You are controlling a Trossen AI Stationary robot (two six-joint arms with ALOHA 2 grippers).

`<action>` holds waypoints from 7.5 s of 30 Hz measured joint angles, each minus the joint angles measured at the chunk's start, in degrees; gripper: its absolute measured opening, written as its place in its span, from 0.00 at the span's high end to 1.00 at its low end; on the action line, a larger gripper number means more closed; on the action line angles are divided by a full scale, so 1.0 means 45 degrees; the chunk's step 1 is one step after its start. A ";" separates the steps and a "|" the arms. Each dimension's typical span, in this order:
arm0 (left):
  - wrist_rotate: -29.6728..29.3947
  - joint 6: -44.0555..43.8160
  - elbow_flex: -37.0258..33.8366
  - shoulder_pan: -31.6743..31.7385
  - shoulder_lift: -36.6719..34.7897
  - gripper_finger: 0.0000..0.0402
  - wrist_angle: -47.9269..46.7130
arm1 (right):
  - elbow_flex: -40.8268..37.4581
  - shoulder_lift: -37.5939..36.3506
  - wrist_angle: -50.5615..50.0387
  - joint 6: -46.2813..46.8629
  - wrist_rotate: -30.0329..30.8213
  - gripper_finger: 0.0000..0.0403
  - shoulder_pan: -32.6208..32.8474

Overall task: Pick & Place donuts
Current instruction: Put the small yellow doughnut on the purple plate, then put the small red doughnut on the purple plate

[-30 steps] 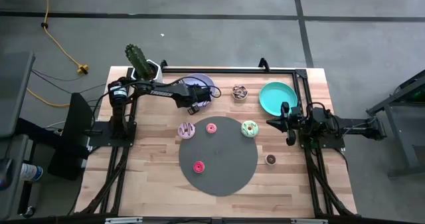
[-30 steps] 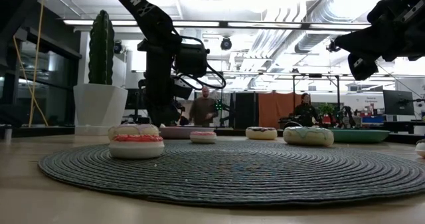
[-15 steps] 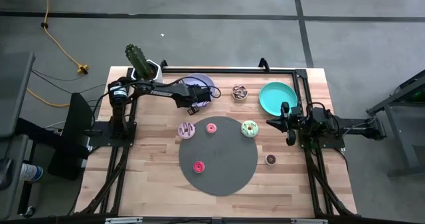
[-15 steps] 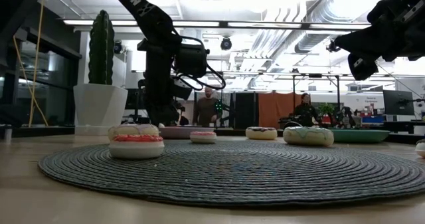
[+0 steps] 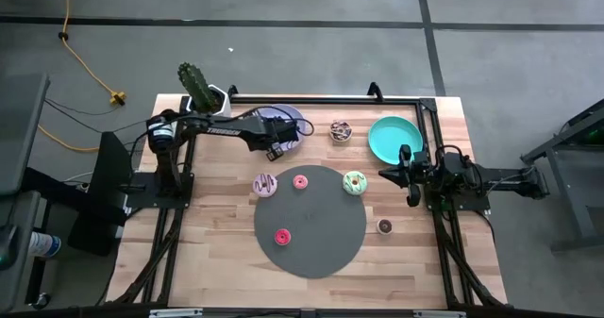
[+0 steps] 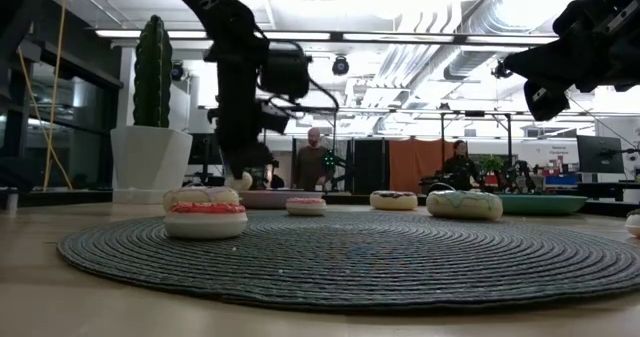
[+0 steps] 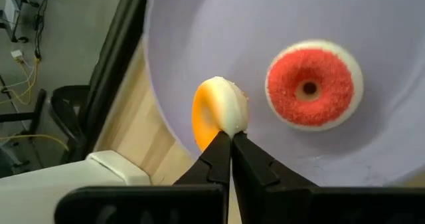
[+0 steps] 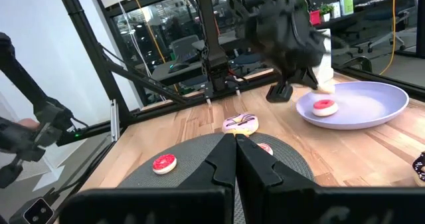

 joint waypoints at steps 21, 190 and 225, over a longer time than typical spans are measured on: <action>0.6150 -0.2074 -0.0010 0.1063 -0.1652 1.00 0.3755 | 0.0002 -0.0003 0.0000 -0.0005 0.0000 1.00 -0.0002; 0.7990 0.4652 -0.4975 -0.8608 -0.5144 0.28 0.5959 | -0.0002 -0.0003 0.0019 -0.0005 0.0000 1.00 -0.0001; 0.6678 0.5015 0.1355 -0.9452 0.0871 0.09 0.1068 | 0.0002 0.0422 0.0017 -0.0002 0.0000 1.00 0.0000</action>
